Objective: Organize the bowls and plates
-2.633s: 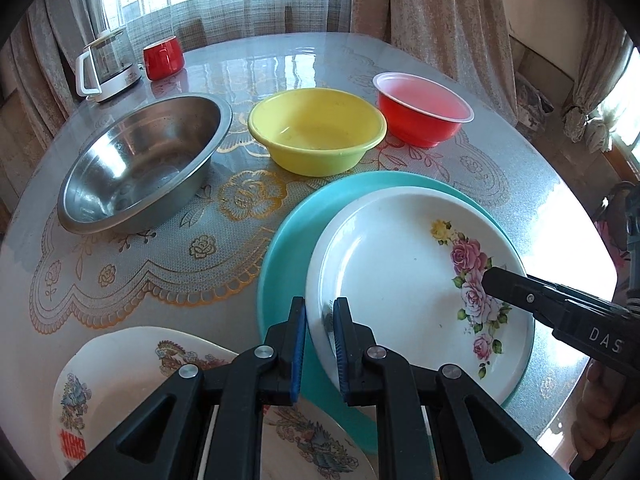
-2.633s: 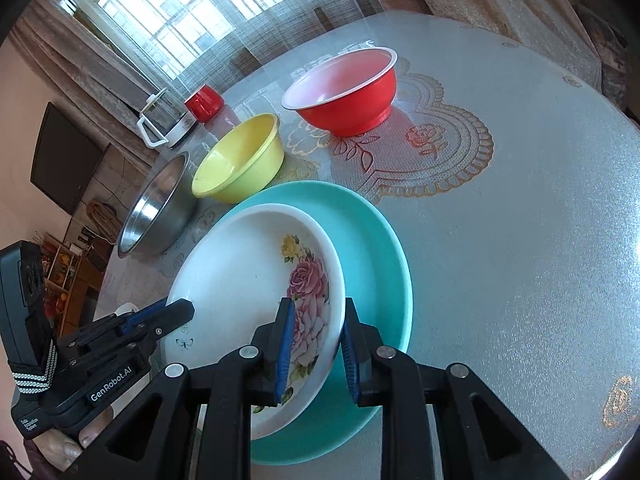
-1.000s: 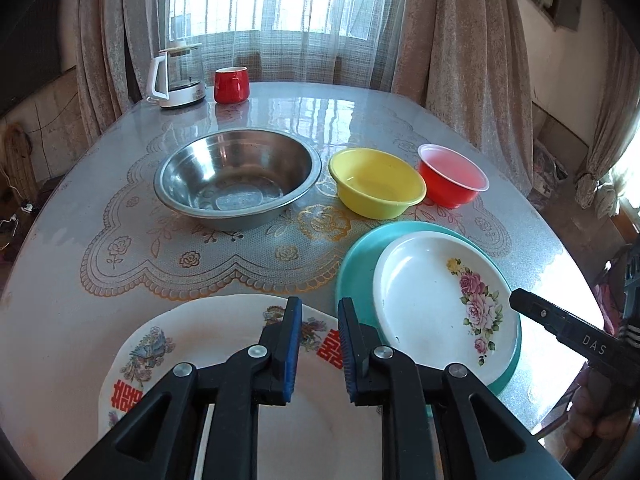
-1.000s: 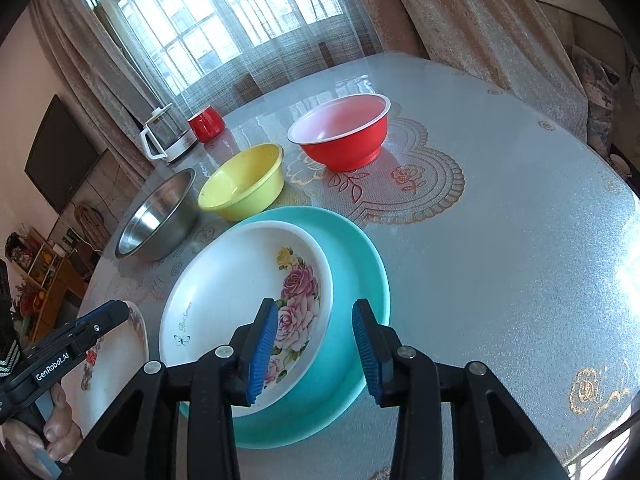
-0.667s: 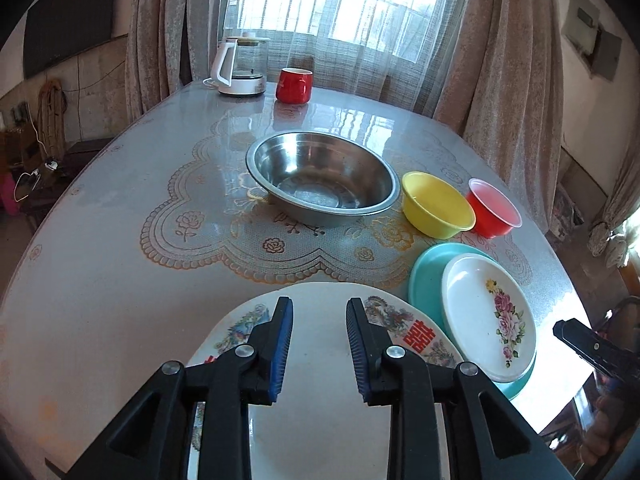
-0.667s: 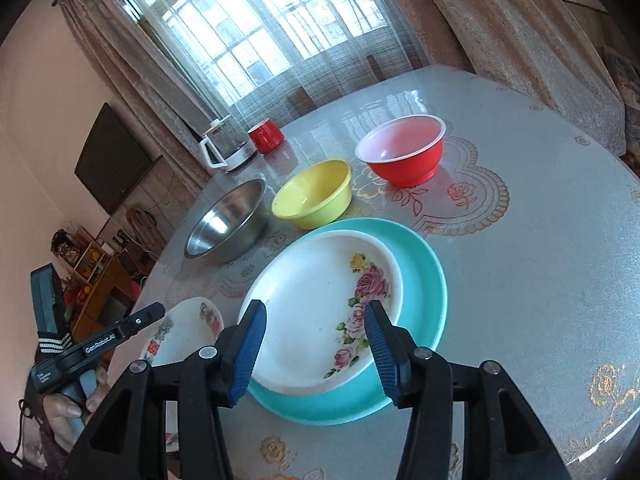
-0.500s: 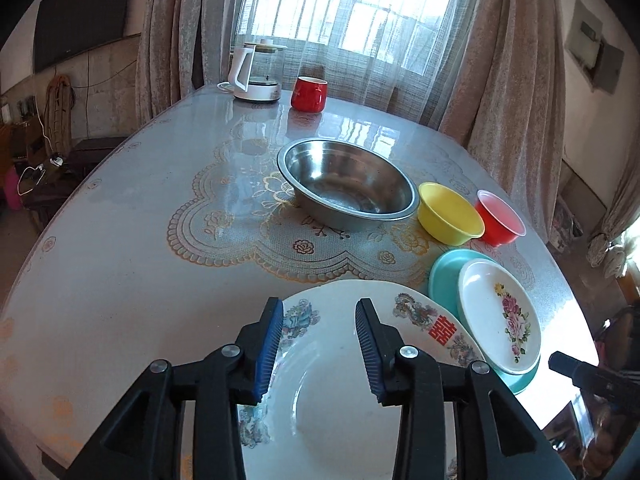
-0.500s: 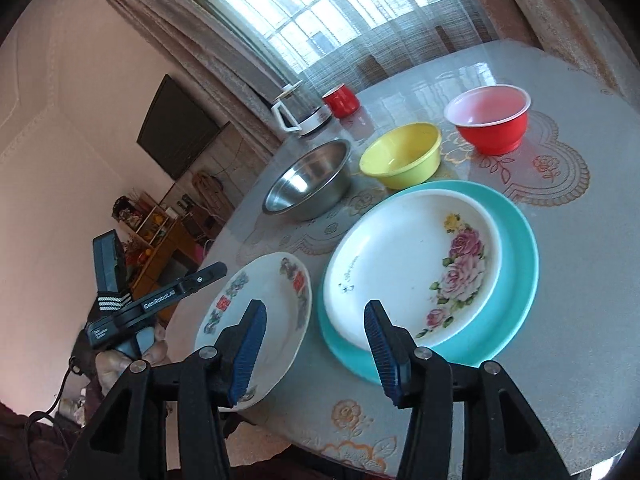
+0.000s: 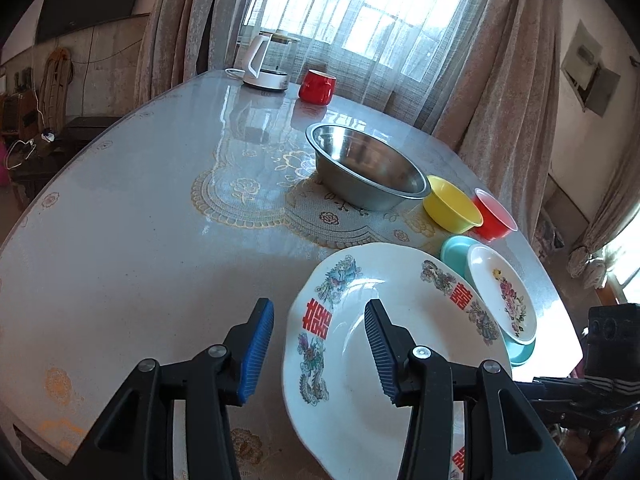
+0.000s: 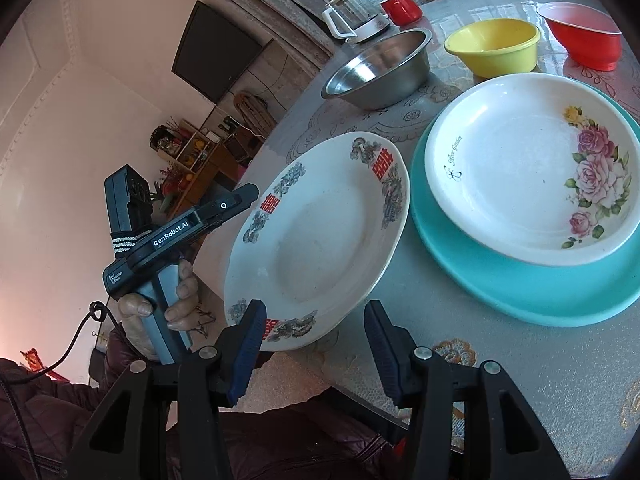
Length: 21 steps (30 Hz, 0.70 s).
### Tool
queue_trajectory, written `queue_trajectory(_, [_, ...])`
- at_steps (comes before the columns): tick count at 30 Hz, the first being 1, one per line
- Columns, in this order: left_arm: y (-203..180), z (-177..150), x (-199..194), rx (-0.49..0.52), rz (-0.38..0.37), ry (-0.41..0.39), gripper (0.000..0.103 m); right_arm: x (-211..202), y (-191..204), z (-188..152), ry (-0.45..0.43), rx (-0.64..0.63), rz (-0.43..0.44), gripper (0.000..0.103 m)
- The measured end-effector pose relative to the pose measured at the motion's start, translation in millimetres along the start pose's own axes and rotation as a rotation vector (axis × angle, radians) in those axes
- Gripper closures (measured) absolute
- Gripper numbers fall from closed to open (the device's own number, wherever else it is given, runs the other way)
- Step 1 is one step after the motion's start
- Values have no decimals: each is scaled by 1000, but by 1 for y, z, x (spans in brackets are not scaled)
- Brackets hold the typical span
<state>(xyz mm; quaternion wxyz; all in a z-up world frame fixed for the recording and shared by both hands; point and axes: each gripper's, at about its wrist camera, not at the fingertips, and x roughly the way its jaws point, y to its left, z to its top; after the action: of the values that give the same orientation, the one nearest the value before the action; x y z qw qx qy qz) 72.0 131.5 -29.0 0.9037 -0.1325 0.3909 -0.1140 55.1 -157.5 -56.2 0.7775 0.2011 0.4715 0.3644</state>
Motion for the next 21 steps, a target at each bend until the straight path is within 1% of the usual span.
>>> queue_trajectory(4, [8,-4,7,-38,-4,28,57,10,6,2,-13,-35,-57,51])
queue_trajectory(6, [12,-4,11,-52,-21,37,57,14,8,2,-18,-50,-73,51])
queue_trajectory(8, [12,-3,14,-54,-30,43,60,19,7,4,-34,-42,-81,51])
queue_trajectory(10, [11,-2,18,-45,-29,48,62,24,5,6,-41,-36,-91,58])
queue_trajectory(13, [10,-1,27,-40,-44,60,64,32,5,8,-40,-35,-122,62])
queue_trajectory(15, [9,-2,34,-38,-48,72,70,32,5,7,-55,-40,-127,64])
queue_trajectory(16, [8,-3,37,-35,-50,80,70,33,3,7,-57,-39,-128,66])
queue_trajectory(17, [7,-4,36,-26,-41,65,70,32,2,7,-58,-35,-128,68])
queue_trajectory(19, [6,-5,36,-16,-38,63,71,32,0,7,-55,-33,-121,68])
queue_trajectory(21, [9,-4,36,-30,-52,70,72,32,-1,8,-53,-34,-117,68])
